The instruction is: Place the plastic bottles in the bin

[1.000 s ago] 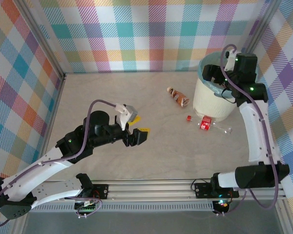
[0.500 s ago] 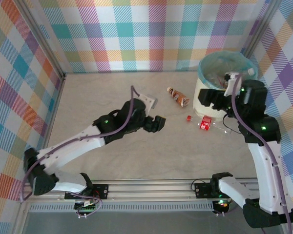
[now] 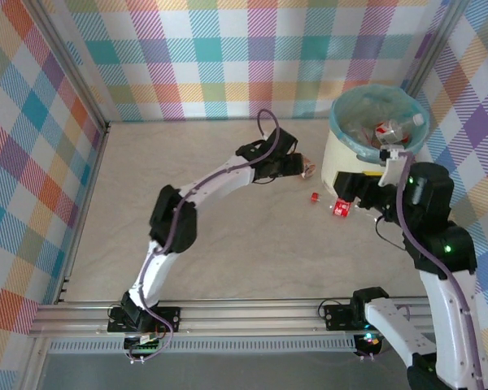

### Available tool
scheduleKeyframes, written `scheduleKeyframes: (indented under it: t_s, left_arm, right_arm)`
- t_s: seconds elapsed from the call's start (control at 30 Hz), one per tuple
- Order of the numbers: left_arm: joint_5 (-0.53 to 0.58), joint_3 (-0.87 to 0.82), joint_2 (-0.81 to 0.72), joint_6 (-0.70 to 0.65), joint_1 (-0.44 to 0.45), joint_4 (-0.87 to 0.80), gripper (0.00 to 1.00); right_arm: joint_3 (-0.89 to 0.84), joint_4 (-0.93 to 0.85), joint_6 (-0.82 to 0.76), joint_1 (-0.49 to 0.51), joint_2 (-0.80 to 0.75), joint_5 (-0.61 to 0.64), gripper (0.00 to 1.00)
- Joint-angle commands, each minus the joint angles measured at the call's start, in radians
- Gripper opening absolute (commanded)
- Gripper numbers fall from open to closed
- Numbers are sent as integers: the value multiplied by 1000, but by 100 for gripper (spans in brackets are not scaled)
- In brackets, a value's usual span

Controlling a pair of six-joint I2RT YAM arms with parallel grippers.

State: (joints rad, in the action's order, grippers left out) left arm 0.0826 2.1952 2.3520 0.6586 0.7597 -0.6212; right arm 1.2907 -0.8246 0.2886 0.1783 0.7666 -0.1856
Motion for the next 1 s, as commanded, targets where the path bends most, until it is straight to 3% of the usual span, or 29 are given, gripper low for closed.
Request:
scheduleKeyframes:
  t_s: [0.0,0.13,0.37,0.8,0.97]
  left_arm:
    - [-93,179,107,114,-24,-73,87]
    - [-136,343,254,219,-50,-60,87]
    - [-200,405,388,400,-60,110,85]
    - [-143,462,488,519,-48,150,85]
    - [-144,512,544,564,-42,181,79]
  right_arm:
    - [-47,10,21,4,-14,-46,78]
    - [-96,18,11,5,-43,-64,78]
    - [-168,48,13,5,-67,-90,79]
    - [-231,59,30,4,-87,-120,79]
    - [-237,58,34,5,-87,-124,79]
